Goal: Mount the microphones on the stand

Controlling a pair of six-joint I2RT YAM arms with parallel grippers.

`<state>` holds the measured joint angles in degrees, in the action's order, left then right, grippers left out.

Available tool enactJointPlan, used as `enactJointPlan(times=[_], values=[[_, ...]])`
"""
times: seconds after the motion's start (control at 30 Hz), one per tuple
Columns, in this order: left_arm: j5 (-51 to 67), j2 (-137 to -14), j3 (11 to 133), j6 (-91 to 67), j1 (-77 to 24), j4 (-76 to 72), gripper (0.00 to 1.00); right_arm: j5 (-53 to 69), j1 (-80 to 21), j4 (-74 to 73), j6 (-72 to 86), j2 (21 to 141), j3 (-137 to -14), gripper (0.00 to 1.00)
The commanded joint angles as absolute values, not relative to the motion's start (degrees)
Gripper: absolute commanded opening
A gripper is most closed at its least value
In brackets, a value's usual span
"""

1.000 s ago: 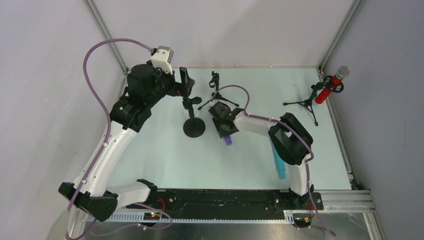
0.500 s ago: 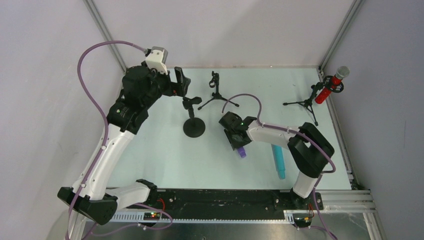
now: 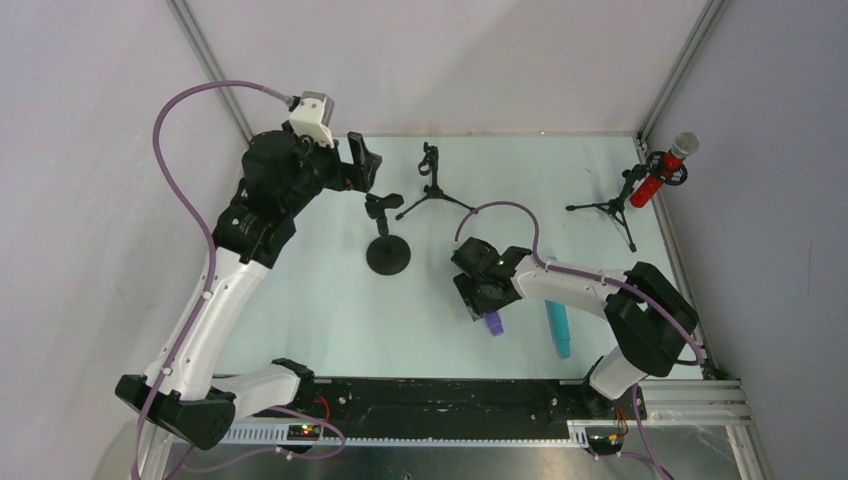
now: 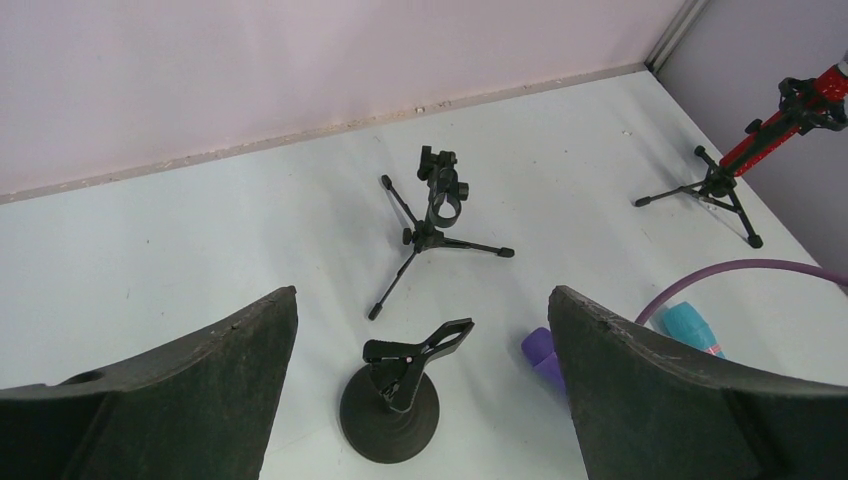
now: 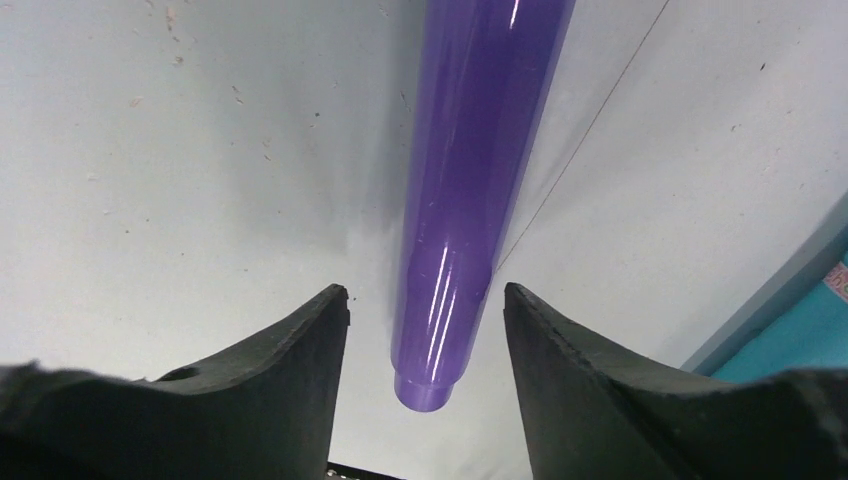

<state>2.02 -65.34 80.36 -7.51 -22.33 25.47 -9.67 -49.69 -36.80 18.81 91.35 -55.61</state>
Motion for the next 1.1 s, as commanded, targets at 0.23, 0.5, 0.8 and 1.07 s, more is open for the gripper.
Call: enactJointPlan(times=[0.23, 0.5, 0.8, 1.07], values=[[2.46, -63.83, 79.64, -7.85, -21.64, 23.45, 0.98, -6.43, -46.93, -35.77, 15.92, 86.62, -58.41, 0.71], [2.03, -63.60, 79.29, -8.16, -21.13, 23.13, 0.98, -5.48, -44.97, -35.65, 15.31, 89.05, -64.76, 0.73], [2.40, -63.69, 79.09, -8.63, -20.45, 22.88, 0.98, -6.87, -44.04, -35.54, 15.37, 93.82, -69.78, 0.72], [3.21, -63.74, 78.98, -9.05, -19.72, 22.74, 0.98, -10.07, -42.89, -35.81, 14.99, 99.59, -70.60, 0.68]])
